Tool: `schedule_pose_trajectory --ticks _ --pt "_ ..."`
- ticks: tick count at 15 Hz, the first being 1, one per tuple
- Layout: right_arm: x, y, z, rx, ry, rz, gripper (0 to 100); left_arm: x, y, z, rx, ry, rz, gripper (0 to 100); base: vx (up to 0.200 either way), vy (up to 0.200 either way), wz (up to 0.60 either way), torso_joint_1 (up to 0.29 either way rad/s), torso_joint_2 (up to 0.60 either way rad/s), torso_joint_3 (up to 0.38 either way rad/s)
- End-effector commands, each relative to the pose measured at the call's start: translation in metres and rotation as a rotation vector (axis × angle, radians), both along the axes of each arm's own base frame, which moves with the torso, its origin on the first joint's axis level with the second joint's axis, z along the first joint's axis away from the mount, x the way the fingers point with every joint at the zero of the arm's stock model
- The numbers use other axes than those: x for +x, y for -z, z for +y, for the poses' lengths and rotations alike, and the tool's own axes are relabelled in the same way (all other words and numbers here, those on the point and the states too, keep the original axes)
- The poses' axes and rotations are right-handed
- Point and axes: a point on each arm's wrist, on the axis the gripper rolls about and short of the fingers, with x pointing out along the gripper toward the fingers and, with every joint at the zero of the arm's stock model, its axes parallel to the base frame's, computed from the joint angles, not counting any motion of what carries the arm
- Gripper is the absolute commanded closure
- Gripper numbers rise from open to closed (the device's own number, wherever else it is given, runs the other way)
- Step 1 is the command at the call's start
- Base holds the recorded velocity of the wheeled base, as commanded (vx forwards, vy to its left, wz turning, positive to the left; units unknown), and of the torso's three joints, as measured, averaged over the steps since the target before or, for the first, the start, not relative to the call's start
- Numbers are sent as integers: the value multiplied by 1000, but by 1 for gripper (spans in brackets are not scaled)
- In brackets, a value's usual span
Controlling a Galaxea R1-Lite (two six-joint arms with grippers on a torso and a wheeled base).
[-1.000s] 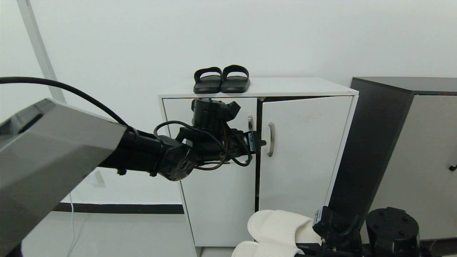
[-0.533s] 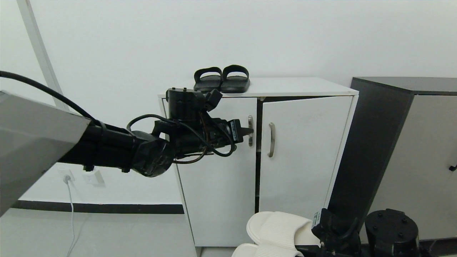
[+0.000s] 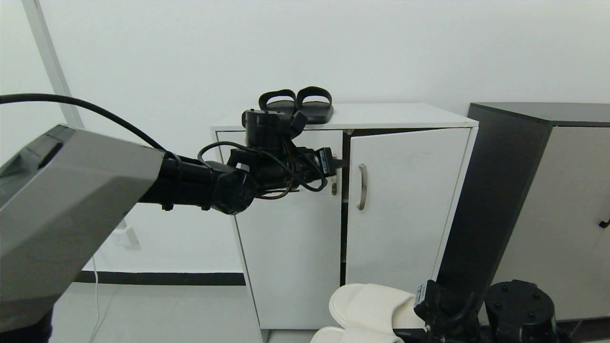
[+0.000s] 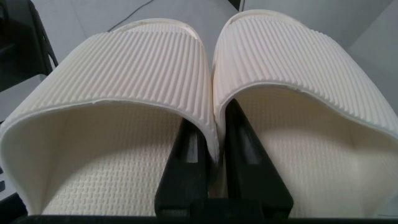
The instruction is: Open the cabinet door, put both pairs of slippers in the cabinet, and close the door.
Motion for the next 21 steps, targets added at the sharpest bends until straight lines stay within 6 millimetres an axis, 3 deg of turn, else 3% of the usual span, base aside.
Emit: schedule_pose_trajectory --ticks 1,7,11,14,15,16,19,20,21 --pt "0 1 0 -2 -2 1 100 11 7 -6 -13 -2 16 100 0 0 0 0 0 0" --pt "0 2 1 -8 -4 5 100 22 13 -23 -35 16 6 100 0 0 0 0 0 0" --pt "0 3 1 -10 -4 7 100 13 16 -36 -29 19 20 100 -100 0 0 -1 2 0" --pt "0 4 2 -11 -8 8 100 -19 18 -61 -9 25 10 100 -200 0 0 2 2 4" --pt "-1 5 3 -17 -12 14 100 -53 17 -76 -20 95 -14 100 -200 0 0 2 2 2" --pt "-1 5 3 -17 -13 14 100 -70 14 -81 -32 129 -28 100 -200 0 0 2 2 -2" --pt "-2 6 2 -19 -16 12 100 -78 7 -73 -34 120 -35 100 -133 0 0 3 2 2" --pt "-2 5 2 -16 -18 2 100 -74 3 -61 -36 77 -41 100 0 0 0 0 0 0" --pt "-2 5 2 -12 -19 -6 100 -72 -2 -36 -32 7 -45 100 0 0 0 0 0 0"
